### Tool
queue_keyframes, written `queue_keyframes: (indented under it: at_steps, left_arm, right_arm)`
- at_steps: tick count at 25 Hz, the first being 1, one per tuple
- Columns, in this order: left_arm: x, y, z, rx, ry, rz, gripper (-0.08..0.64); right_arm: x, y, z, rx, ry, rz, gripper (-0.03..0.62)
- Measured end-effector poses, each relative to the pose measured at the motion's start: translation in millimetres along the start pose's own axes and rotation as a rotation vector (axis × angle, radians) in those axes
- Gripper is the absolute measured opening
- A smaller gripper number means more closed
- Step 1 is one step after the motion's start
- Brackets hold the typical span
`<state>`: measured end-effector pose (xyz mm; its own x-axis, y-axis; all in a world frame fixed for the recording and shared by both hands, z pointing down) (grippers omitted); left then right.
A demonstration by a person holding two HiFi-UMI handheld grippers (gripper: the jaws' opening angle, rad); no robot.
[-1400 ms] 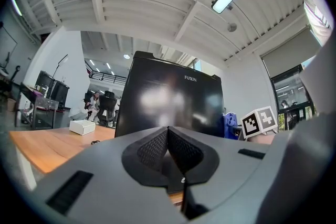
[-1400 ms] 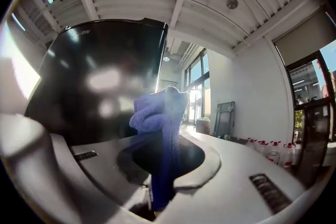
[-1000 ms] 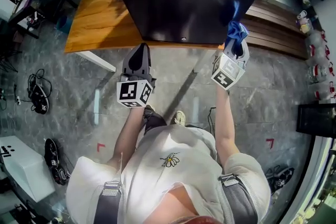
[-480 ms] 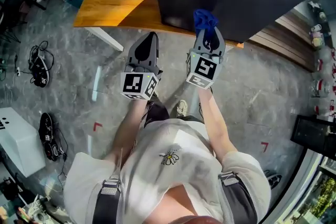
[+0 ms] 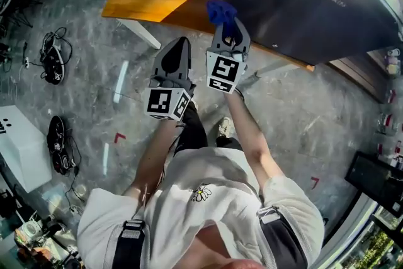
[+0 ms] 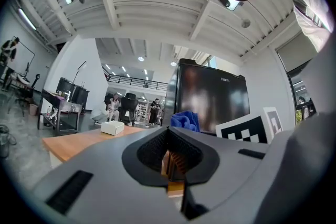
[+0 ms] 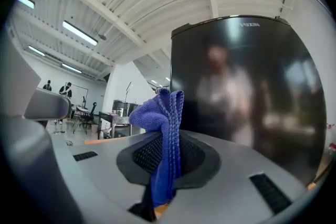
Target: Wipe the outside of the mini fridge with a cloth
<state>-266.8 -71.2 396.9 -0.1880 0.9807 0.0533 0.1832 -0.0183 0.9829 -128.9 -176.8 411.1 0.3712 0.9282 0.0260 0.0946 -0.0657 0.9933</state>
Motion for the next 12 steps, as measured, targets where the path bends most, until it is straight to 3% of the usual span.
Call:
queue_keyframes:
  at_steps: [12]
  left_arm:
    - [-8.8,17.6,-4.1,0.001,0.020,-0.024,0.005]
  right_arm:
    - [-18.1,18.1,1.0,0.040,0.035,-0.007,0.061]
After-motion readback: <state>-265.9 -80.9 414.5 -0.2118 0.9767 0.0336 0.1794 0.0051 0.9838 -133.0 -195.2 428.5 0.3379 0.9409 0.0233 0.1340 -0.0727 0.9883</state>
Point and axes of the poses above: the fingertips, and each gripper's own axes: x backward along the fingers, z to its right, y out of its underside, the point moved 10 cm from there along x, backward along the fingers, and after that the axes turned 4 degrees about x, right-handed, at the moved point
